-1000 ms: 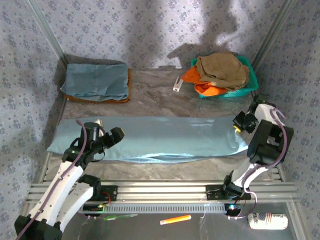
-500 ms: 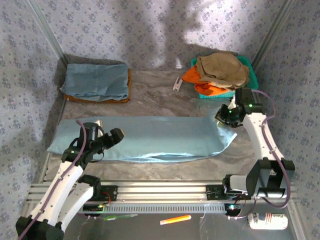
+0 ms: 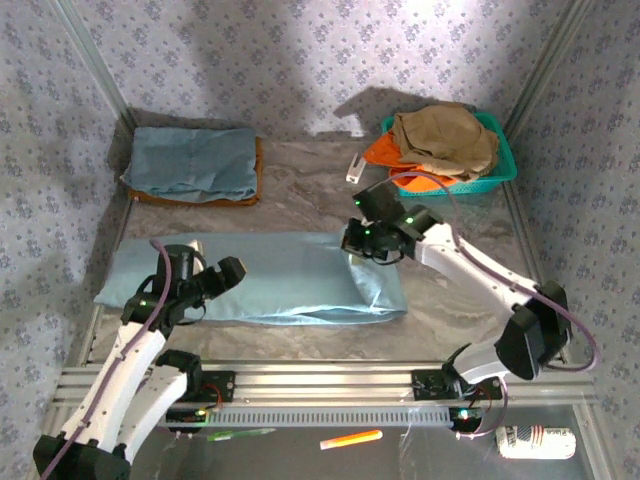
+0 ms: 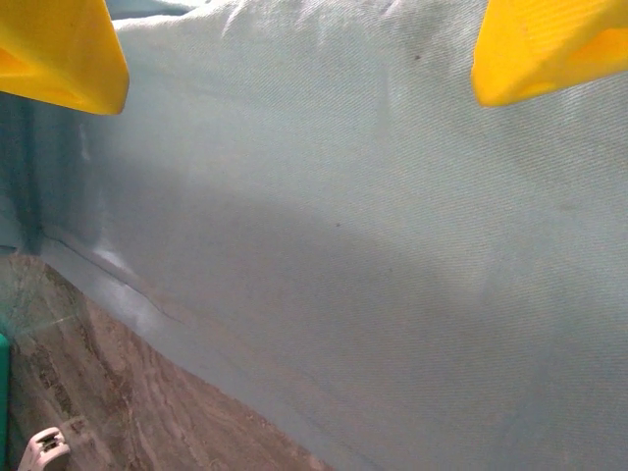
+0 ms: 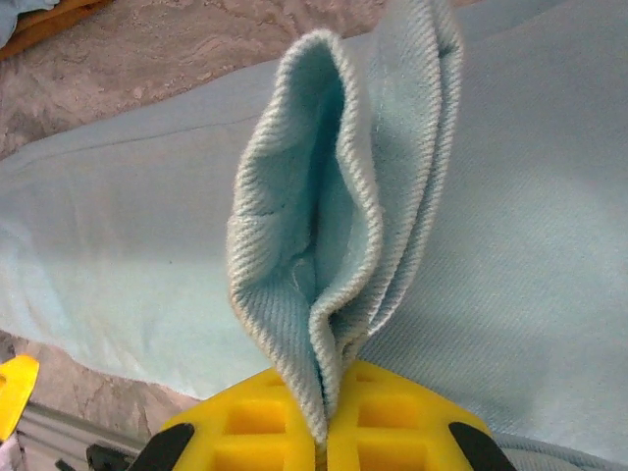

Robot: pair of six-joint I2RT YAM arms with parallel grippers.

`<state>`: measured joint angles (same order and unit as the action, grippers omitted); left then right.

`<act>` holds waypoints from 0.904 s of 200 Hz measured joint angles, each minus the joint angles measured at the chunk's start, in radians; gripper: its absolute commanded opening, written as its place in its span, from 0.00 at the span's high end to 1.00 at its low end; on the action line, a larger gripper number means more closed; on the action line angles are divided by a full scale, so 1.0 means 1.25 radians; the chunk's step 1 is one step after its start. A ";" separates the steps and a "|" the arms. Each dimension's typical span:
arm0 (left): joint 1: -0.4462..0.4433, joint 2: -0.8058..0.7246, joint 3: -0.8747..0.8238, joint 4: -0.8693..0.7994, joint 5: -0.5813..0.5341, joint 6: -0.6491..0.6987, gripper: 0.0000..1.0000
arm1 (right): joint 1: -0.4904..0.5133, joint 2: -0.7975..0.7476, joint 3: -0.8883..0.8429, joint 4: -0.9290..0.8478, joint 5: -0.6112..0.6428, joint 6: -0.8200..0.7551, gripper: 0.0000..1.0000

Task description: Fold and stack the trousers

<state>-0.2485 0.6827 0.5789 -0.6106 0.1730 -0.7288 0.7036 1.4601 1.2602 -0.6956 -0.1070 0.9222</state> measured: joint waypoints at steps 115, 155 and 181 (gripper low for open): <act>0.005 -0.001 0.002 -0.018 0.018 0.006 0.10 | 0.179 0.310 0.227 0.099 0.118 0.220 1.00; 0.005 -0.001 0.002 -0.018 0.019 0.011 0.10 | 0.201 0.365 0.281 0.099 0.117 0.246 1.00; 0.005 -0.001 0.002 -0.018 0.021 0.011 0.10 | 0.208 0.422 0.326 0.098 0.115 0.258 1.00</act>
<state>-0.2420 0.6815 0.5816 -0.6334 0.1989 -0.7147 0.9630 1.9873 1.6680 -0.5735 0.0368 1.2449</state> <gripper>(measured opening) 0.903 0.066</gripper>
